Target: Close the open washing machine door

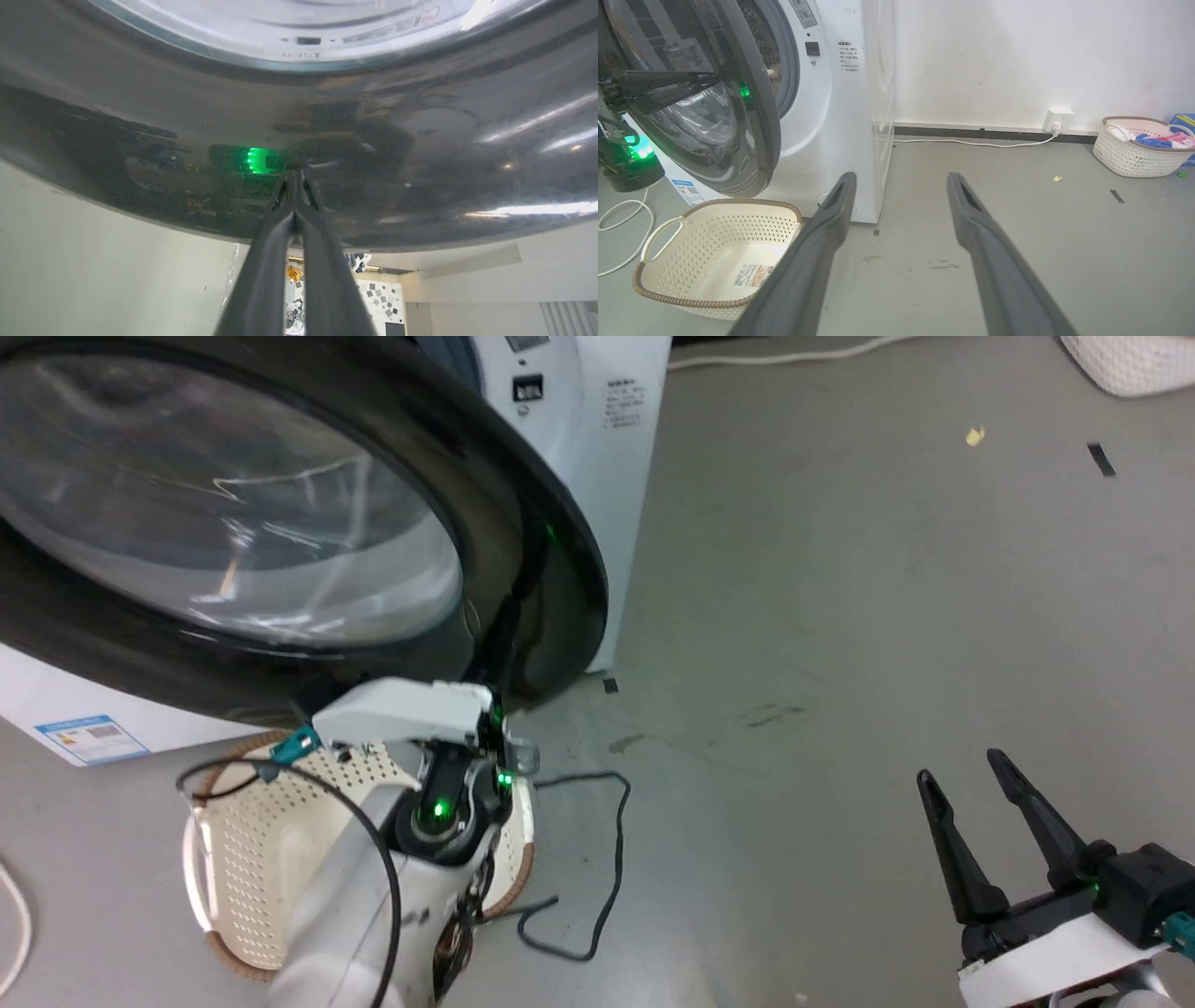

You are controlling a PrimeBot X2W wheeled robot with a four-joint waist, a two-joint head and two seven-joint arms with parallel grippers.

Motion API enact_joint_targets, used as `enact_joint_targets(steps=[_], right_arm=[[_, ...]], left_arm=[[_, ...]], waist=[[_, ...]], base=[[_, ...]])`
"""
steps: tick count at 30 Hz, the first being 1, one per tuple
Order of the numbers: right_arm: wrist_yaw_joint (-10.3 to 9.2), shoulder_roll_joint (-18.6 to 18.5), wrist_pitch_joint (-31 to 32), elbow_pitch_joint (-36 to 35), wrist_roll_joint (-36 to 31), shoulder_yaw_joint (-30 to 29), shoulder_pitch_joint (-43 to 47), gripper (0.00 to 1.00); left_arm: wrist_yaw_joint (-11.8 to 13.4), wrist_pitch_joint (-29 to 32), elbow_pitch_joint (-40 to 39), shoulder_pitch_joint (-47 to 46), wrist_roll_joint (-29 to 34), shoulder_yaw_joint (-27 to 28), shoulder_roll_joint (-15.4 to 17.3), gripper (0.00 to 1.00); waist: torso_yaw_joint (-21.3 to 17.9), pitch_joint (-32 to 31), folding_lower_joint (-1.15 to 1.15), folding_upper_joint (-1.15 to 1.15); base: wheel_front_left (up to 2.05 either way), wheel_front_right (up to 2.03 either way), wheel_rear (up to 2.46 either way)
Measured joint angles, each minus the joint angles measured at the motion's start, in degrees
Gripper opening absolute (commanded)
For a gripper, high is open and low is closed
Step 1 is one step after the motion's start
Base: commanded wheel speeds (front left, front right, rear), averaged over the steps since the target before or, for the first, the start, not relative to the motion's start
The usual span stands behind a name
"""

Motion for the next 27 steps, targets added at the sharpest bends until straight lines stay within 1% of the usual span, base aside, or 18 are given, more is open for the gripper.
enact_joint_targets(steps=[3, 5, 8, 10, 11, 12, 13, 14, 17, 18, 20, 21, 24, 27], right_arm=[[0.0, 0.1, 0.0, 0.0, 0.1, 0.3, -0.3, 1.0], [0.0, 0.1, 0.0, 0.0, 0.2, 0.2, -0.4, 1.0], [0.0, 0.1, 0.0, -0.1, 0.2, 0.0, -0.4, 1.0], [0.0, 0.1, 0.0, -0.2, 0.1, -0.2, -0.4, 1.0], [0.0, 0.1, 0.0, -0.3, 0.1, -0.2, -0.3, 1.0], [0.0, 0.0, 0.0, -0.4, -0.1, -0.4, -0.2, 1.0], [0.0, 0.0, 0.0, -0.5, -0.2, -0.5, 0.2, 1.0], [0.0, 0.0, 0.0, -0.6, -0.4, -0.6, 0.5, 1.0], [0.0, -0.1, 0.0, -0.7, -0.7, -0.7, 1.9, 1.0], [0.0, -0.1, 0.0, -0.8, -0.9, -0.8, 2.5, 1.0], [0.0, -0.2, 0.0, -1.0, -1.2, -0.9, 3.4, 1.0], [0.0, -0.2, 0.0, -1.1, -1.3, -0.9, 3.9, 1.0], [0.0, -0.2, 0.0, -1.4, -1.5, -0.5, 4.8, 1.0], [0.0, -0.2, 0.0, -1.5, -1.6, 0.0, 5.4, 1.0]], left_arm=[[-0.3, -1.2, 3.5, -3.1, -1.3, -1.5, 0.0, 0.0], [-0.4, -1.4, 4.4, -4.1, -1.9, -2.6, 0.0, 0.0], [-0.5, -1.5, 3.0, -4.0, -2.1, -3.9, -0.1, 0.0], [-0.5, -1.5, 1.0, -2.8, -1.0, -4.5, 0.0, 0.0], [-0.5, -1.5, -0.3, -1.6, 0.1, -4.9, 0.0, 0.28], [-0.5, -1.5, -1.5, -0.1, 1.6, -5.5, 0.3, 0.49], [-0.5, -1.8, -2.9, 1.8, 3.3, -6.4, 0.7, 0.89], [-0.5, -2.5, -4.3, 3.8, 5.2, -7.2, 1.4, 1.0], [-0.5, -5.0, -9.0, 10.0, 11.0, -9.3, 4.0, 1.0], [-0.5, -5.8, -10.2, 11.7, 14.0, -10.0, 5.5, 1.0], [-0.5, -6.8, -12.0, 14.6, 21.9, -11.0, 8.4, 1.0], [-0.5, -7.0, -12.9, 16.2, 25.9, -9.9, 9.3, 1.0], [-0.5, -7.1, -18.1, 21.7, 39.4, -0.7, 9.6, 1.0], [-0.5, -7.1, -24.3, 27.8, 53.6, 8.0, 7.8, 1.0]], waist=[[-0.5, 1.1, 0.0, 0.0], [-0.1, 1.3, 0.0, 0.0], [1.1, 0.9, -0.01, 0.0], [2.2, 0.4, -0.01, 0.0], [2.8, 0.1, 0.0, 0.0], [3.4, -0.3, -0.01, 0.0], [4.1, -0.8, -0.01, 0.0], [4.8, -1.2, -0.01, 0.0], [7.2, -2.8, -0.02, 0.0], [8.1, -3.4, -0.02, 0.0], [10.0, -4.6, -0.02, 0.0], [10.9, -5.2, -0.02, 0.0], [13.8, -6.9, -0.02, 0.0], [16.5, -8.5, -0.02, 0.0]], base=[[0.0, 0.0, 0.0], [0.0, 0.0, 0.0], [0.0, 0.0, 0.0], [0.0, 0.0, 0.0], [0.0, 0.0, 0.0], [0.0, 0.0, 0.0], [0.0, 0.0, 0.0], [0.0, 0.0, 0.0], [0.0, 0.0, 0.0], [0.0, 0.0, 0.0], [0.0, 0.0, 0.0], [0.0, 0.0, 0.0], [0.0, 0.0, 0.0], [0.0, 0.0, 0.0]])
